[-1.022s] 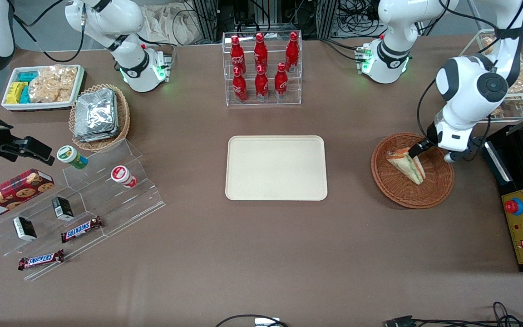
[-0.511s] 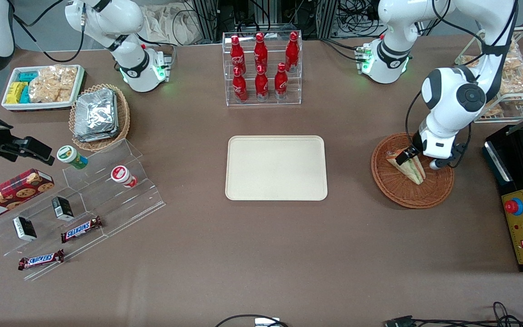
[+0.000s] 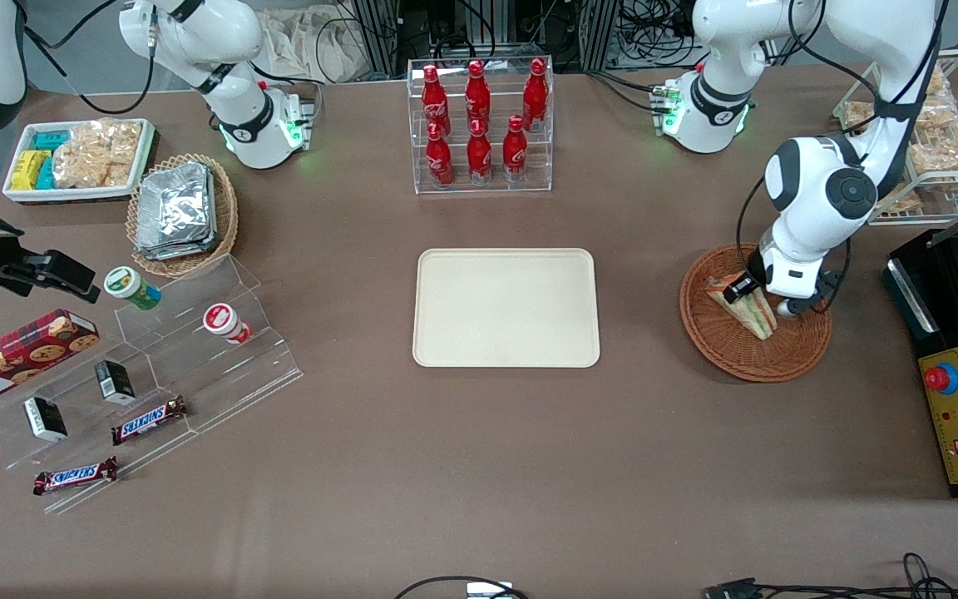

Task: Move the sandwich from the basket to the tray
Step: 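Lower the open left gripper around the wrapped sandwich and close it, then lift the sandwich with the left gripper and carry it toward the tray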

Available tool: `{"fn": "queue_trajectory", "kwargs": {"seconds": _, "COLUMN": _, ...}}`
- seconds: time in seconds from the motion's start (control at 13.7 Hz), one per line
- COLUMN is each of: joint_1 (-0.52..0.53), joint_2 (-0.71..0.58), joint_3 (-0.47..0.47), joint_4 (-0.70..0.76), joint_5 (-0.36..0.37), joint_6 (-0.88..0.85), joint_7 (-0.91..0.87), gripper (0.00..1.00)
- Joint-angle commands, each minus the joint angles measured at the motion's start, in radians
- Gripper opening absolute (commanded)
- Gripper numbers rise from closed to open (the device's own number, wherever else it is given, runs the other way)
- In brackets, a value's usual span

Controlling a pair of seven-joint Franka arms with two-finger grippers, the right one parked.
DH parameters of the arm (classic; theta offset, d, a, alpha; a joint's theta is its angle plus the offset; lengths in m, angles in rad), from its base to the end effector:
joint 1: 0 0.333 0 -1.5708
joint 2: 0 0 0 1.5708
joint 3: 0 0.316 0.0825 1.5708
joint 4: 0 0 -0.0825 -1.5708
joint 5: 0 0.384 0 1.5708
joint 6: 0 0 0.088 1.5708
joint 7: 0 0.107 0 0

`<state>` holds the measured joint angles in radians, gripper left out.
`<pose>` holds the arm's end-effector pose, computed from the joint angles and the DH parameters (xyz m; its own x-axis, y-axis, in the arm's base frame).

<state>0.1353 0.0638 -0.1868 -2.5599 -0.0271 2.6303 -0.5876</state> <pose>0.4524 -0.0235 0.2444 0.8472 0.5312 -0.0080 0.5312 -0.8469 0.0251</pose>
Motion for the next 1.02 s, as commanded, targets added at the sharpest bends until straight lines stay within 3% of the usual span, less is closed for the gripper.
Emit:
{"fn": "queue_trajectory", "kwargs": {"seconds": 0.0, "joint_1": -0.011, "joint_2": 0.010, "joint_3": -0.002, "joint_4": 0.006, "joint_5": 0.006, "joint_6": 0.013, "joint_7": -0.006, "gripper": 0.00}}
{"fn": "queue_trajectory", "kwargs": {"seconds": 0.22, "joint_1": -0.045, "joint_2": -0.028, "joint_3": -0.003, "joint_4": 0.009, "joint_5": 0.007, "joint_6": -0.016, "joint_7": 0.008, "gripper": 0.00}}
{"fn": "queue_trajectory", "kwargs": {"seconds": 0.51, "joint_1": -0.114, "joint_2": -0.123, "joint_3": -0.005, "joint_4": 0.052, "joint_5": 0.042, "joint_6": -0.223, "joint_7": 0.130, "gripper": 0.00}}
{"fn": "queue_trajectory", "kwargs": {"seconds": 0.95, "joint_1": -0.126, "joint_2": -0.101, "joint_3": -0.129, "joint_4": 0.356, "joint_5": 0.038, "joint_6": -0.594, "joint_7": 0.186, "gripper": 0.00}}
